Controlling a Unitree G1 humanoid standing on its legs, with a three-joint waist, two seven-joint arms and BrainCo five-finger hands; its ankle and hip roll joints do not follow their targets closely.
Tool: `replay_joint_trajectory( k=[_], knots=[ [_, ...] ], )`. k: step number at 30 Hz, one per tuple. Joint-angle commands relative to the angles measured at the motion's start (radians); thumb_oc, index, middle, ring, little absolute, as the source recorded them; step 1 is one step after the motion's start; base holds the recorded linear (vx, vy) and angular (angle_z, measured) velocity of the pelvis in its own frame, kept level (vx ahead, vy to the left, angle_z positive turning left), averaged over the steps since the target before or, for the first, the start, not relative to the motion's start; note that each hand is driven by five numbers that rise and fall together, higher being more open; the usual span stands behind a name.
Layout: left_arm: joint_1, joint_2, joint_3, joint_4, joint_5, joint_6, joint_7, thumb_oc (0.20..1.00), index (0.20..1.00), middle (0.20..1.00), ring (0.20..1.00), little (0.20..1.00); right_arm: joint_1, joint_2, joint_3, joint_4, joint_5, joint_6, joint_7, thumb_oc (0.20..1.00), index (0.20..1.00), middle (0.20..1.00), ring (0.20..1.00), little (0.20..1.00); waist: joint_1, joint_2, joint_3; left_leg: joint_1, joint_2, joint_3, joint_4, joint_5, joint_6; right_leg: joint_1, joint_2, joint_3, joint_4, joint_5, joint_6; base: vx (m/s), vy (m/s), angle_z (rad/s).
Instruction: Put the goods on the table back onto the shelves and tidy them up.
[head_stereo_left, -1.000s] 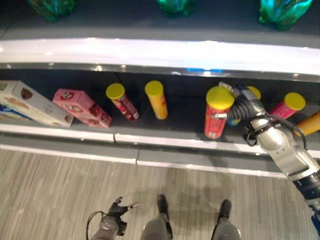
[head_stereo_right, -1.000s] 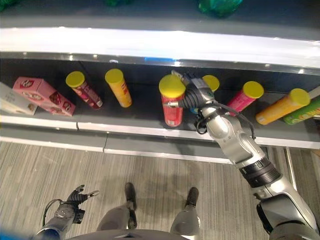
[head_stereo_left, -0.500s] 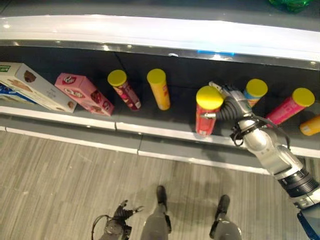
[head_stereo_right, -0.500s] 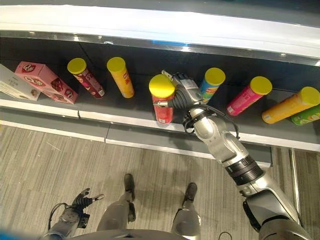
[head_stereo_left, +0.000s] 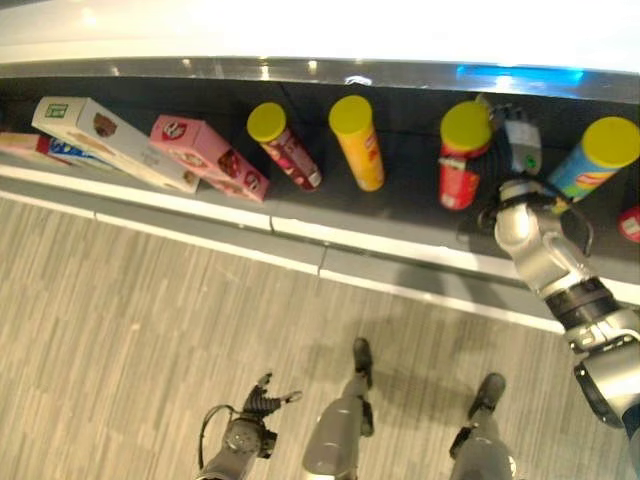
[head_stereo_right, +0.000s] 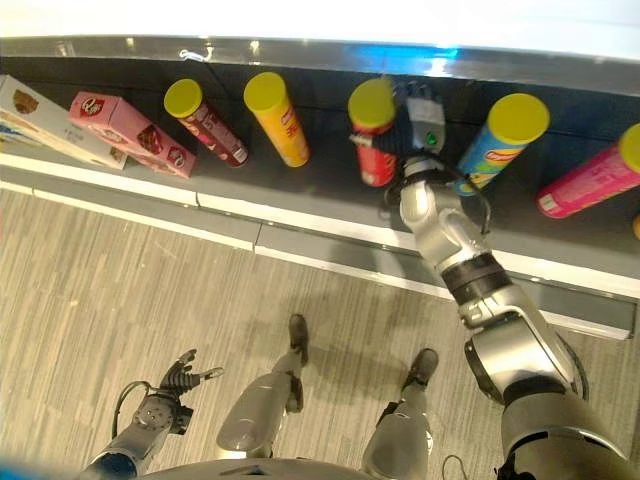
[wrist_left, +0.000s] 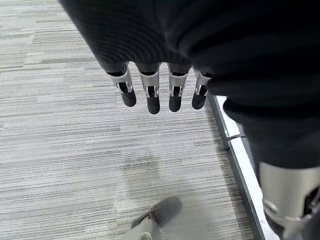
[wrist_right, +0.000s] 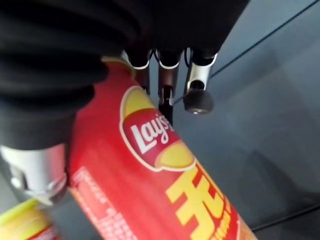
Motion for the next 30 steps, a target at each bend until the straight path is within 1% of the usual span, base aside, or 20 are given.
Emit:
replay_joint_trajectory(
  k=[1,7,12,15,30],
  knots=[
    [-0.05,0.036,-0.061,0.022,-0.016,-0.02,0.025,1.0,1.0,1.0,1.0,1.0,-0.126,-0.016,0.009,-0.017,-0.04,-0.029,-0.081,0.2,0.2,0.2,0.2,0.2,0.02,-0.009,-0.016,0.034,-0.001,0.006,0.011,-0.057,-0.06,-0.055,-0.042,0.038,0.033,0.042,0.034,0.02,0.004,0.13],
    [-0.062,0.031,-0.063,0.019,-0.014,-0.019,0.024,1.0,1.0,1.0,1.0,1.0,-0.103,-0.019,0.009,-0.028,-0.043,-0.027,-0.072,0.2,0.2,0.2,0.2,0.2,0.019,-0.001,-0.015,0.023,-0.011,-0.004,0.011,-0.057,-0.058,-0.058,-0.052,0.027,0.035,0.046,0.038,0.01,0.002,0.07],
    [-0.064,0.028,-0.064,0.008,-0.011,-0.019,0.023,1.0,1.0,1.0,1.0,1.0,-0.059,-0.007,0.009,-0.051,-0.049,-0.03,-0.059,0.2,0.2,0.2,0.2,0.2,0.015,0.003,-0.012,0.022,-0.013,-0.003,0.011,-0.059,-0.057,-0.059,-0.056,0.027,0.036,0.046,0.039,0.01,0.004,0.05],
    [-0.066,0.023,-0.063,0.002,-0.009,-0.02,0.023,1.0,1.0,1.0,1.0,1.0,-0.023,0.016,0.02,-0.055,-0.047,-0.038,-0.046,0.2,0.2,0.2,0.2,0.2,0.006,0.002,-0.005,0.022,-0.015,-0.001,0.011,-0.06,-0.053,-0.064,-0.057,0.032,0.039,0.048,0.038,0.0,0.002,0.02],
    [-0.064,0.029,-0.055,0.006,-0.007,-0.026,0.031,1.0,1.0,1.0,1.0,1.0,-0.04,0.011,0.032,-0.023,-0.061,-0.035,-0.059,0.2,0.2,0.2,0.2,0.2,0.007,0.003,0.002,0.014,-0.017,-0.005,0.011,-0.059,-0.054,-0.069,-0.063,0.025,0.045,0.048,0.038,0.0,0.0,0.0]
  ],
)
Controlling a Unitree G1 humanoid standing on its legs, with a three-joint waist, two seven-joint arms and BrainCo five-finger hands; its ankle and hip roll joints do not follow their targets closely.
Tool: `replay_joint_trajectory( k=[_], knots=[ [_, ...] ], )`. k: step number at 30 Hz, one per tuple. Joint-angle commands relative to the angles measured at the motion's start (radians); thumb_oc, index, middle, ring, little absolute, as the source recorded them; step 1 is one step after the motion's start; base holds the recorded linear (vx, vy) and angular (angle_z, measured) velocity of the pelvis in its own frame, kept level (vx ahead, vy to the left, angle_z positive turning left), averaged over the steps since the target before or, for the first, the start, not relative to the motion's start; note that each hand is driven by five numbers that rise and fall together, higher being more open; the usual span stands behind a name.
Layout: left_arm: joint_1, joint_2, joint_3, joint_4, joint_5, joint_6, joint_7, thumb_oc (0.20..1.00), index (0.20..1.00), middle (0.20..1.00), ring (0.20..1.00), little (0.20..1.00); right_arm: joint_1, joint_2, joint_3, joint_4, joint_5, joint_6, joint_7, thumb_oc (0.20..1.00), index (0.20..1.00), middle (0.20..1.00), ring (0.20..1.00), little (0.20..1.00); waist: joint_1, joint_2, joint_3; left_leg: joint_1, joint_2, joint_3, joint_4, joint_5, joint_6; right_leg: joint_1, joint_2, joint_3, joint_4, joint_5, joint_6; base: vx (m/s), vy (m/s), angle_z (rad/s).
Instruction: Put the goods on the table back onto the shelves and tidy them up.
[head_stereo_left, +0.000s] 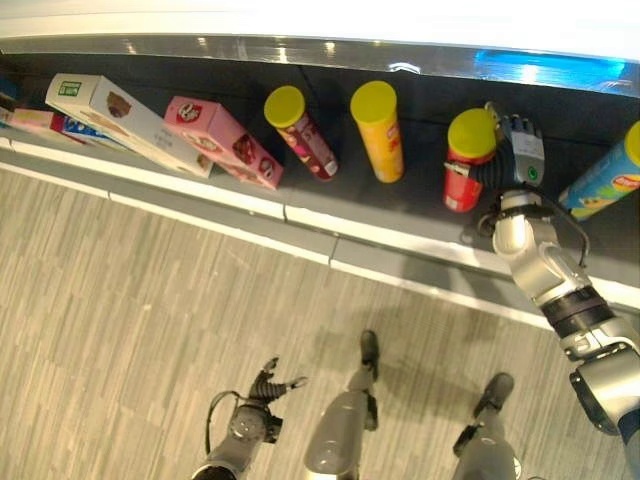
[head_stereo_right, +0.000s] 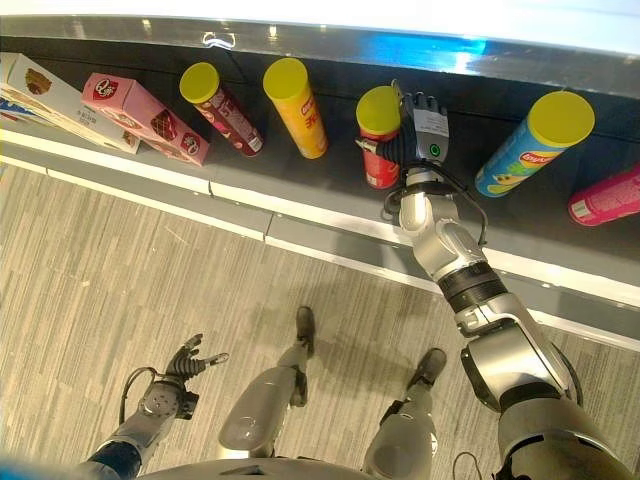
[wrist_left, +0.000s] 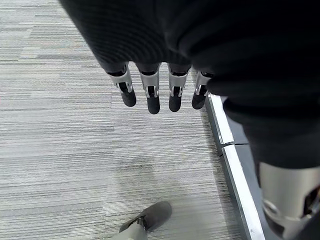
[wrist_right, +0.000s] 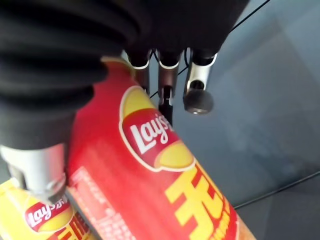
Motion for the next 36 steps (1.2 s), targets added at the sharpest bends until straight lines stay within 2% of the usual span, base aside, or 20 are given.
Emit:
replay_joint_trajectory(
  k=[1,32,33,34,35,36],
  knots=[
    [-0.041,0.029,-0.049,0.033,-0.003,-0.017,0.024,1.0,1.0,1.0,1.0,1.0,-0.104,-0.02,0.033,0.002,-0.038,-0.028,-0.024,0.2,0.2,0.2,0.2,0.2,0.008,0.001,-0.002,0.039,0.0,0.021,0.011,-0.063,-0.059,-0.069,-0.05,0.057,0.045,0.049,0.035,0.0,0.0,0.0],
    [-0.05,0.046,-0.054,0.022,0.0,-0.024,0.024,1.0,1.0,1.0,1.0,1.0,-0.133,-0.049,0.068,0.068,-0.052,-0.019,-0.026,0.2,0.2,0.2,0.2,0.2,0.003,0.003,-0.003,0.035,0.004,0.026,0.011,-0.06,-0.061,-0.083,-0.048,0.065,0.052,0.048,0.034,0.0,0.0,0.0],
    [-0.051,0.046,-0.053,0.021,0.0,-0.025,0.024,1.0,1.0,1.0,1.0,1.0,-0.133,-0.049,0.07,0.067,-0.056,-0.02,-0.025,0.225,0.225,0.225,0.225,0.225,0.003,0.003,-0.003,0.035,0.004,0.027,0.011,-0.06,-0.061,-0.084,-0.048,0.065,0.053,0.048,0.034,0.0,0.0,0.0],
    [-0.052,0.046,-0.054,0.021,0.004,-0.025,0.024,1.0,1.0,1.0,1.0,1.0,-0.129,-0.051,0.073,0.065,-0.063,-0.019,-0.022,0.586,0.586,0.586,0.586,0.586,0.0,0.001,-0.003,0.036,0.004,0.026,0.011,-0.06,-0.06,-0.084,-0.047,0.066,0.054,0.047,0.034,0.0,0.0,0.0],
    [-0.053,0.047,-0.053,0.021,0.005,-0.024,0.024,1.0,1.0,1.0,1.0,1.0,-0.127,-0.052,0.073,0.063,-0.063,-0.019,-0.021,1.0,1.0,1.0,1.0,1.0,0.0,0.0,-0.003,0.037,0.004,0.026,0.011,-0.061,-0.06,-0.083,-0.047,0.066,0.053,0.047,0.034,0.0,0.0,0.0],
    [-0.053,0.047,-0.053,0.021,0.005,-0.024,0.024,1.0,1.0,1.0,1.0,1.0,-0.127,-0.052,0.073,0.063,-0.063,-0.019,-0.021,1.0,1.0,1.0,1.0,1.0,0.0,0.0,-0.003,0.037,0.004,0.026,0.011,-0.061,-0.06,-0.083,-0.047,0.066,0.053,0.047,0.034,0.0,0.0,0.0]
  ],
)
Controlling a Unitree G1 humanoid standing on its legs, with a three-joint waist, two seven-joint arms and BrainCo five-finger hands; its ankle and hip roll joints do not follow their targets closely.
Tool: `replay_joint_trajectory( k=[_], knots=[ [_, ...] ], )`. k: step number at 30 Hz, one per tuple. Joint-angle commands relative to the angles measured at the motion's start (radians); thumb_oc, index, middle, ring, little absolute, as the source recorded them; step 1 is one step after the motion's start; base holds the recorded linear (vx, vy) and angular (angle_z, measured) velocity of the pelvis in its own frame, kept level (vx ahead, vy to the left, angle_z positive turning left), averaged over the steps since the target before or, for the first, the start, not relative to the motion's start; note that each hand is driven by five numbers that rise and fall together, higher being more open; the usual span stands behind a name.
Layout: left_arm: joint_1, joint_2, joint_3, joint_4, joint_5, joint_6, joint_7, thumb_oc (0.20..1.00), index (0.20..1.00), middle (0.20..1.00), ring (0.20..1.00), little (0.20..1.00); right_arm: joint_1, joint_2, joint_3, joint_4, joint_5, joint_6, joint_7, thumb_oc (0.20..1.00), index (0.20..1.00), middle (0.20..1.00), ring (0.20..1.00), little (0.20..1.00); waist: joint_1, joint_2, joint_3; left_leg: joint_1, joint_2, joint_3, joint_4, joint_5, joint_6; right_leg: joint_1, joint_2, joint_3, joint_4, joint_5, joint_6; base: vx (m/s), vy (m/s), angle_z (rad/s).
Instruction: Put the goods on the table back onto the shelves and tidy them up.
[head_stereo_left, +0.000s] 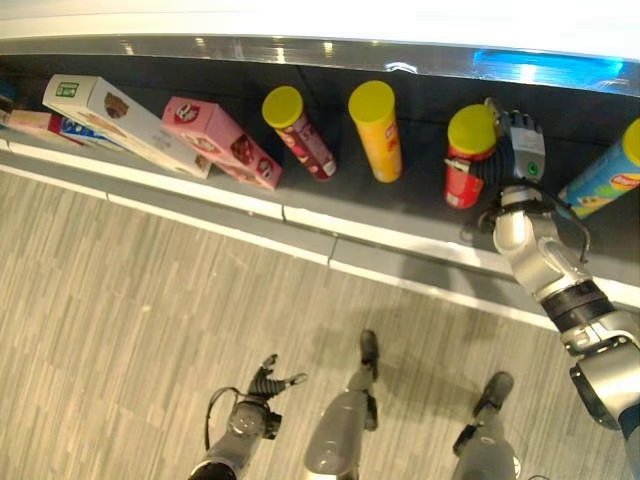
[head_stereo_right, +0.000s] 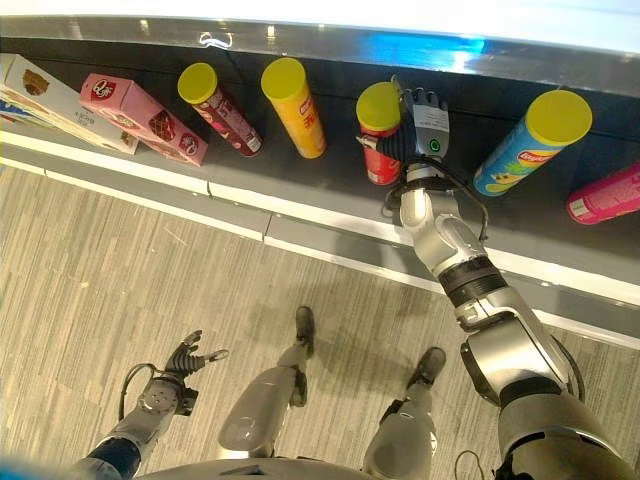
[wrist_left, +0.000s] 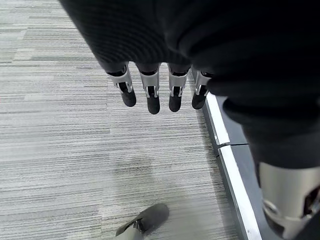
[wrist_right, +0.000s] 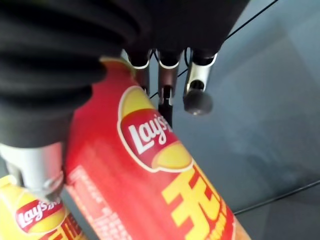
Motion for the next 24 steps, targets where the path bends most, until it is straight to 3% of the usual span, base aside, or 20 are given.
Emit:
replay_joint_trajectory(
  k=[1,17,24],
  knots=[
    [-0.038,0.038,-0.051,0.022,0.009,-0.021,0.023,1.0,1.0,1.0,1.0,1.0,-0.087,-0.049,0.047,0.017,-0.055,-0.014,-0.009,1.0,1.0,1.0,1.0,1.0,0.017,0.001,-0.004,0.039,0.005,0.028,0.011,-0.061,-0.06,-0.082,-0.046,0.066,0.053,0.047,0.034,0.0,0.0,0.0],
    [-0.056,0.043,-0.057,0.032,0.03,-0.003,0.007,1.0,1.0,1.0,1.0,1.0,-0.055,-0.078,0.04,-0.07,-0.063,-0.026,0.012,1.0,1.0,1.0,1.0,1.0,-0.005,-0.025,-0.023,0.065,0.013,0.045,0.011,-0.074,-0.059,-0.07,-0.048,0.067,0.057,0.046,0.033,0.0,0.0,0.0],
    [-0.039,0.024,-0.014,0.089,0.075,0.039,0.005,1.0,1.0,1.0,1.0,1.0,0.216,-0.095,-0.098,-0.411,-0.044,-0.076,0.069,1.0,1.0,1.0,1.0,1.0,-0.055,-0.088,-0.067,0.116,0.025,0.076,0.011,-0.104,-0.051,-0.04,-0.037,0.068,0.062,0.043,0.036,0.03,0.005,0.0]
  ],
)
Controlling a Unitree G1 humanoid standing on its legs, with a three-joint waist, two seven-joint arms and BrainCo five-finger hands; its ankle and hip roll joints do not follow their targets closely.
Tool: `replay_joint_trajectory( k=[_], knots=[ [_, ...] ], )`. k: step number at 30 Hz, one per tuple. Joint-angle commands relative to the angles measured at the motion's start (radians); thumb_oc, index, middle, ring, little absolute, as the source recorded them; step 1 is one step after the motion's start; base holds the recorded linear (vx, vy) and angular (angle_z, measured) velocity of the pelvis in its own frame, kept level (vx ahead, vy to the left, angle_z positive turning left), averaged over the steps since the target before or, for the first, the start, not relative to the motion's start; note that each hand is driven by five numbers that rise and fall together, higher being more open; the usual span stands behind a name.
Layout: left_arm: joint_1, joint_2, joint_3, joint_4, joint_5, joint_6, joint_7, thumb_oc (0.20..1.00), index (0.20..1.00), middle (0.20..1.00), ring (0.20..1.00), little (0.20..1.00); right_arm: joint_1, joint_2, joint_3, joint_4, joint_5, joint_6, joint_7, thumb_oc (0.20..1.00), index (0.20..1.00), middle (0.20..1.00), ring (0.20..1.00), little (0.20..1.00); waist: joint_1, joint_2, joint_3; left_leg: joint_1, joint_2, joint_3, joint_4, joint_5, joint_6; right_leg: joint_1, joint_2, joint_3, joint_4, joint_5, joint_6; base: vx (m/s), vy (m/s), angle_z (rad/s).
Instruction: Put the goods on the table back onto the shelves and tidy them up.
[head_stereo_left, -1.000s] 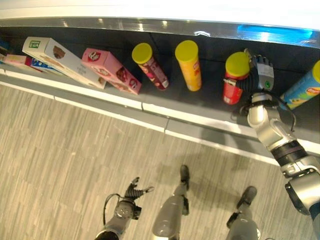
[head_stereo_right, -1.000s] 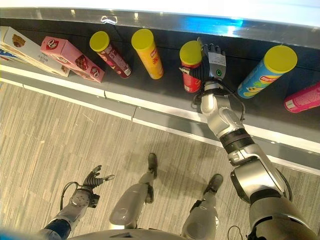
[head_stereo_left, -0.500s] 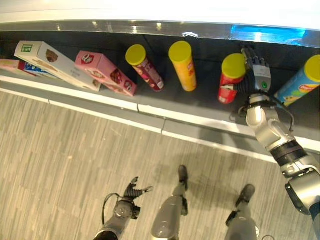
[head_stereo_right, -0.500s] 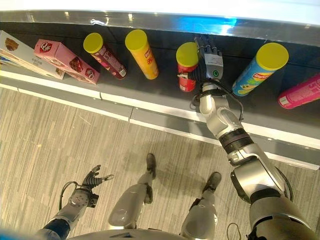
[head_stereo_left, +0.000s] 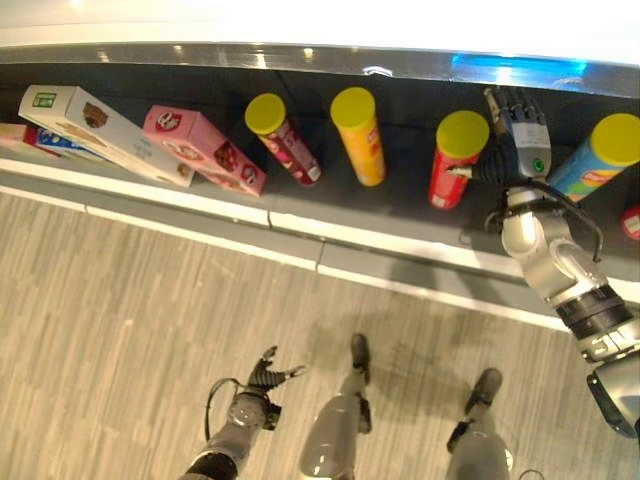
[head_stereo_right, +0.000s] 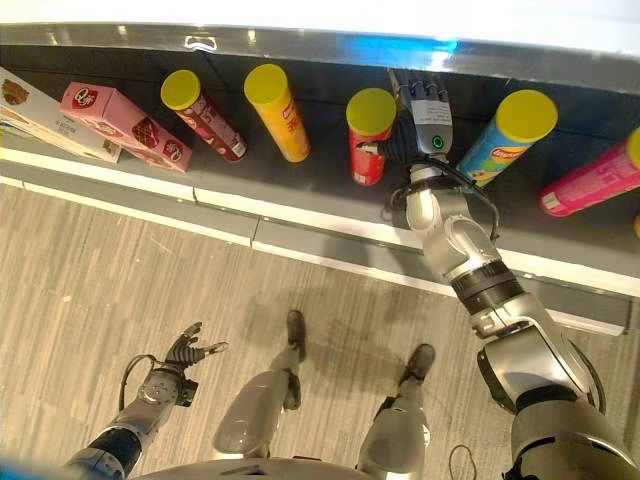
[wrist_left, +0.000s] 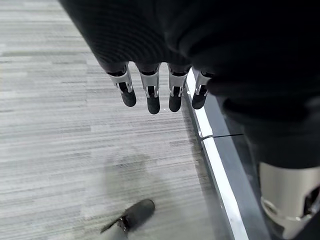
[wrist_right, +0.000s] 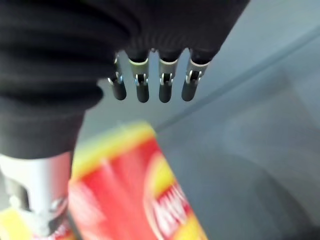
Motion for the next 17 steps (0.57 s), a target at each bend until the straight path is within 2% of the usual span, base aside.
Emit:
replay_joint_trajectory(
  k=[1,2,3,4,5,6,7,8,9,10,11,13,14,15,16,17],
  knots=[
    [0.006,0.015,-0.009,0.087,0.05,0.028,0.006,1.0,1.0,1.0,1.0,1.0,0.106,-0.035,-0.064,-0.141,0.033,-0.091,0.065,1.0,1.0,1.0,1.0,1.0,-0.007,-0.038,-0.077,0.084,0.023,0.073,0.011,-0.111,-0.051,-0.075,-0.036,0.067,0.066,0.04,0.035,0.07,0.0,-0.04],
    [0.009,0.015,-0.001,0.092,0.057,0.031,0.001,1.0,1.0,1.0,1.0,1.0,0.161,-0.037,-0.086,-0.195,0.058,-0.103,0.089,1.0,1.0,1.0,1.0,1.0,-0.014,-0.049,-0.083,0.095,0.024,0.077,0.011,-0.116,-0.049,-0.068,-0.033,0.07,0.065,0.039,0.034,0.07,-0.009,-0.05],
    [0.019,0.017,0.013,0.097,0.073,0.037,-0.003,1.0,1.0,1.0,1.0,1.0,0.247,-0.044,-0.123,-0.263,0.135,-0.144,0.144,1.0,1.0,1.0,1.0,1.0,-0.027,-0.065,-0.093,0.11,0.026,0.085,0.011,-0.12,-0.049,-0.057,-0.028,0.071,0.066,0.035,0.034,0.05,-0.013,-0.04],
    [0.02,0.018,0.013,0.097,0.073,0.038,-0.003,1.0,1.0,1.0,1.0,1.0,0.248,-0.045,-0.124,-0.265,0.135,-0.143,0.145,1.0,1.0,1.0,1.0,1.0,-0.026,-0.066,-0.094,0.11,0.026,0.085,0.011,-0.121,-0.049,-0.057,-0.028,0.071,0.066,0.035,0.034,0.08,-0.022,-0.15],
    [0.03,0.017,0.038,0.113,0.088,0.044,-0.013,1.0,1.0,1.0,1.0,1.0,0.376,-0.041,-0.17,-0.345,0.254,-0.189,0.212,1.0,1.0,1.0,1.0,1.0,-0.047,-0.092,-0.106,0.137,0.031,0.097,0.011,-0.13,-0.047,-0.04,-0.018,0.075,0.067,0.029,0.033,0.11,-0.017,-0.36],
    [0.042,0.016,0.072,0.136,0.104,0.05,-0.027,1.0,1.0,1.0,1.0,1.0,0.559,-0.01,-0.223,-0.388,0.49,-0.246,0.356,1.0,1.0,1.0,1.0,1.0,-0.08,-0.121,-0.121,0.175,0.038,0.124,0.011,-0.137,-0.046,-0.021,-0.004,0.089,0.073,0.015,0.032,0.13,-0.011,-0.36],
    [0.045,0.015,0.08,0.138,0.103,0.049,-0.033,1.0,1.0,1.0,1.0,1.0,0.608,-0.008,-0.23,-0.392,0.557,-0.256,0.407,1.0,1.0,1.0,1.0,1.0,-0.087,-0.128,-0.127,0.187,0.039,0.131,0.011,-0.14,-0.046,-0.016,0.0,0.095,0.074,0.011,0.031,0.07,0.006,-0.38],
    [0.045,0.015,0.078,0.138,0.103,0.049,-0.033,1.0,1.0,1.0,1.0,1.0,0.611,-0.008,-0.233,-0.394,0.559,-0.255,0.408,1.0,1.0,1.0,1.0,1.0,-0.086,-0.128,-0.128,0.188,0.039,0.132,0.011,-0.14,-0.047,-0.016,0.0,0.095,0.074,0.011,0.031,0.06,-0.009,-0.32],
    [0.052,0.018,0.094,0.144,0.112,0.046,-0.061,1.0,1.0,1.0,1.0,1.0,0.719,-0.025,-0.236,-0.389,0.693,-0.253,0.542,1.0,1.0,1.0,1.0,1.0,-0.103,-0.146,-0.141,0.213,0.044,0.147,0.011,-0.144,-0.051,-0.002,0.006,0.102,0.077,0.005,0.03,0.04,-0.013,-0.42],
    [0.052,0.018,0.093,0.144,0.112,0.046,-0.061,1.0,1.0,1.0,1.0,1.0,0.721,-0.025,-0.238,-0.391,0.693,-0.252,0.543,1.0,1.0,1.0,1.0,1.0,-0.103,-0.147,-0.143,0.209,0.043,0.147,0.011,-0.142,-0.05,-0.004,0.004,0.102,0.075,0.008,0.03,0.1,-0.021,-0.41],
    [0.052,0.022,0.096,0.147,0.116,0.039,-0.082,1.0,1.0,1.0,1.0,1.0,0.79,-0.037,-0.207,-0.291,0.774,-0.209,0.644,1.0,1.0,1.0,1.0,1.0,-0.115,-0.155,-0.159,0.233,0.047,0.161,0.011,-0.147,-0.054,0.011,0.011,0.109,0.079,-0.008,0.028,0.07,-0.011,-0.34],
    [0.052,0.022,0.094,0.146,0.111,0.033,-0.097,1.0,1.0,1.0,1.0,1.0,0.798,-0.049,-0.189,-0.245,0.789,-0.209,0.676,1.0,1.0,1.0,1.0,1.0,-0.119,-0.159,-0.168,0.236,0.046,0.163,0.011,-0.146,-0.053,0.011,0.013,0.114,0.08,-0.01,0.027,0.06,-0.013,-0.26],
    [0.047,0.023,0.076,0.143,0.115,0.028,-0.126,1.0,1.0,1.0,1.0,1.0,0.84,-0.044,-0.151,-0.115,0.835,-0.166,0.739,1.0,1.0,1.0,1.0,1.0,-0.124,-0.162,-0.179,0.256,0.049,0.17,0.011,-0.15,-0.058,0.029,0.015,0.113,0.08,-0.022,0.025,0.06,-0.016,-0.19],
    [0.048,0.026,0.066,0.141,0.118,0.021,-0.14,1.0,1.0,1.0,1.0,1.0,0.857,-0.044,-0.136,-0.055,0.838,-0.159,0.769,1.0,1.0,1.0,1.0,1.0,-0.125,-0.162,-0.188,0.262,0.05,0.171,0.011,-0.151,-0.059,0.037,0.015,0.11,0.082,-0.028,0.025,0.08,-0.025,-0.06],
    [0.046,0.025,0.053,0.137,0.117,0.019,-0.154,1.0,1.0,1.0,1.0,1.0,0.873,-0.017,-0.117,0.064,0.829,-0.132,0.777,1.0,1.0,1.0,1.0,1.0,-0.128,-0.162,-0.195,0.27,0.051,0.171,0.011,-0.152,-0.059,0.044,0.015,0.108,0.083,-0.032,0.024,0.04,-0.013,0.03],
    [0.045,0.026,0.054,0.137,0.117,0.019,-0.154,1.0,1.0,1.0,1.0,1.0,0.871,-0.016,-0.116,0.066,0.829,-0.133,0.777,1.0,1.0,1.0,1.0,1.0,-0.129,-0.164,-0.197,0.267,0.05,0.171,0.011,-0.15,-0.058,0.042,0.014,0.108,0.082,-0.03,0.024,0.02,-0.011,0.09]
  ],
)
